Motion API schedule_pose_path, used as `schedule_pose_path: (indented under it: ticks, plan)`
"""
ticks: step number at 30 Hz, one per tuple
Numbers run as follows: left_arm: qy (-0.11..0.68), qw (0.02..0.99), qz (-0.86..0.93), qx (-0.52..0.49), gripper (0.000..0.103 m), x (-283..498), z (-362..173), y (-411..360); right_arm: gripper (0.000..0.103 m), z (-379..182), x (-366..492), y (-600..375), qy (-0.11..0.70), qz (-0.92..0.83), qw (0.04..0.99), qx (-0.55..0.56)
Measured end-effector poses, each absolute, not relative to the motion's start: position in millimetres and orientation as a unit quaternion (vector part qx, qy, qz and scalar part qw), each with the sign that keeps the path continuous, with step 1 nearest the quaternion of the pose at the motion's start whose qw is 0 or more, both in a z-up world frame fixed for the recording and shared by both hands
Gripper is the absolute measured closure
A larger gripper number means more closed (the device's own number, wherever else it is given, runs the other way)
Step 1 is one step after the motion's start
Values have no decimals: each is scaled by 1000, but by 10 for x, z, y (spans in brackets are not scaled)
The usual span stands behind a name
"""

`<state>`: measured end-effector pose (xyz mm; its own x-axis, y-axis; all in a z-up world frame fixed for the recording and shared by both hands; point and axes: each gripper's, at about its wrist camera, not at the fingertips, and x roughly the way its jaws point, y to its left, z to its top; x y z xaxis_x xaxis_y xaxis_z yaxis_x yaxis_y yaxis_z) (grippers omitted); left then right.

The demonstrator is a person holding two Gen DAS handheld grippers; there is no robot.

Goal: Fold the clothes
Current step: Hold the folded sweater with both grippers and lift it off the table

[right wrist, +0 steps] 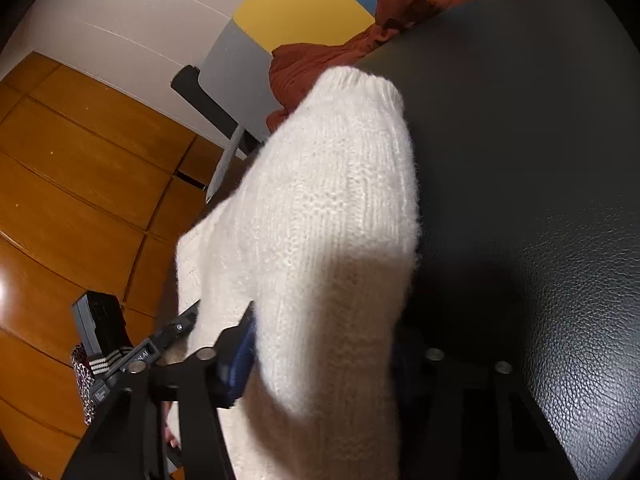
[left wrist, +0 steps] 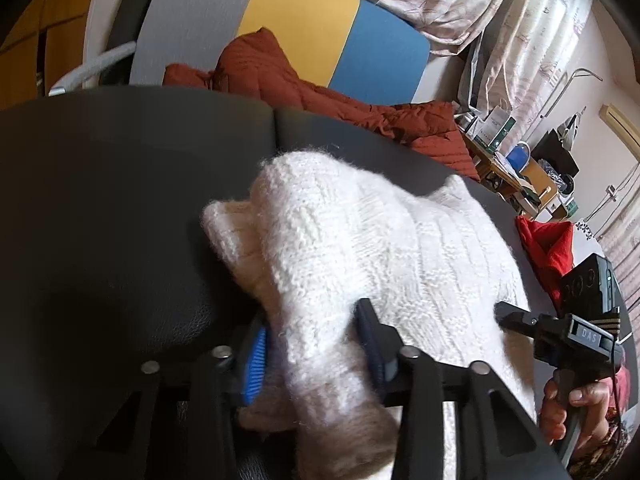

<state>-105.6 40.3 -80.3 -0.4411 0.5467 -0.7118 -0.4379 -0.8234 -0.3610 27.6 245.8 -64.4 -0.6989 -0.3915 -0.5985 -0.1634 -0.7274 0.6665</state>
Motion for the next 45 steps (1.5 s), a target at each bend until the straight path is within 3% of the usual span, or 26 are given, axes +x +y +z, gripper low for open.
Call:
schedule_pose_path:
  ticks: [5, 12, 14, 24, 29, 33, 35, 36, 41, 45]
  plan:
    - [-85, 285, 854, -426, 75, -923, -688, 316, 58, -454, 335, 2414, -354, -856, 73, 370]
    - [-79, 274, 869, -405, 83, -671, -517, 243, 59, -210, 407, 2260, -331, -868, 88, 359]
    - [-78, 269, 873, -399, 90, -599, -467, 226, 59, -170, 422, 2216, -328, -870, 91, 357]
    - [-79, 247, 877, -404, 89, -448, -417, 60, 59, -204, 440, 2185, -327, -867, 90, 364]
    - [-159, 259, 832, -465, 78, -666, -793, -114, 59, -343, 421, 2267, -334, -861, 81, 375]
    - [-117, 251, 846, -456, 67, -734, -803, 0, 59, -454, 406, 2333, -340, -855, 74, 384]
    - [-82, 239, 856, -451, 55, -764, -799, 84, 57, -510, 398, 2365, -342, -852, 71, 389]
    - [-77, 236, 857, -452, 54, -786, -810, 93, 56, -538, 394, 2382, -344, -851, 69, 391]
    - [-97, 230, 847, -469, 29, -910, -913, 30, 43, -614, 463, 2454, -366, -844, 81, 384]
    - [-137, 236, 826, -493, 28, -1033, -1028, -43, 37, -681, 501, 2518, -388, -836, 92, 378]
